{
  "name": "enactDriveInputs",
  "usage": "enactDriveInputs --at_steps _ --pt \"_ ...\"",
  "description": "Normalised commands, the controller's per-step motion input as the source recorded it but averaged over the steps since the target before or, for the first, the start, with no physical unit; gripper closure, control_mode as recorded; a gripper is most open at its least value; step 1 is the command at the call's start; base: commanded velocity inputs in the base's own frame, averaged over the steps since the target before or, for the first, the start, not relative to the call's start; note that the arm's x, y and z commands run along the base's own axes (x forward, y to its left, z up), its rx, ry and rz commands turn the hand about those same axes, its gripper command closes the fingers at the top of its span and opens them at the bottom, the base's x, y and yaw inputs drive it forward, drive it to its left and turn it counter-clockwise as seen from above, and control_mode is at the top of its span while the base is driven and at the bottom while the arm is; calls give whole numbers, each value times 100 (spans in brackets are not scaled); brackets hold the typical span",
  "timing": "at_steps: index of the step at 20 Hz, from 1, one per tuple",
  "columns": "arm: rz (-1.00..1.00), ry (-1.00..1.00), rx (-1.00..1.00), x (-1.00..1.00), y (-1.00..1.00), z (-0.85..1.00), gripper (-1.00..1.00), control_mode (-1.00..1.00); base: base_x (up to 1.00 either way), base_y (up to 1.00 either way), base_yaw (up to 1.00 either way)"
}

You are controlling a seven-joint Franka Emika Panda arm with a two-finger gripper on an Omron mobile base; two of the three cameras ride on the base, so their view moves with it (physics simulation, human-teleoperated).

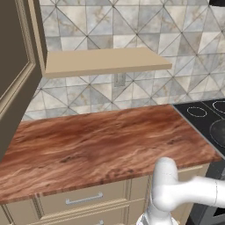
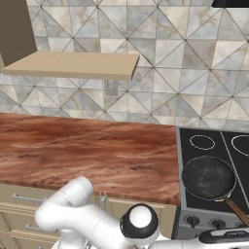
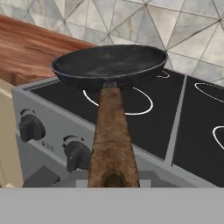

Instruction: Pick the pan from the cabinet and place it on the stove. Then turn on the stove burner for the pan.

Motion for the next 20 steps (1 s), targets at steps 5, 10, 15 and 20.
enactDriveInputs --at_steps 5,10,15,20 --pt "-5 4 -1 3 -27 -19 100 -100 0 0 0" --pt "-4 8 0 9 -10 -8 100 -100 0 0 0" --pt "-2 11 -3 11 -4 -22 100 -100 0 0 0" --pt "-2 12 -3 2 -18 -27 100 -100 0 0 0"
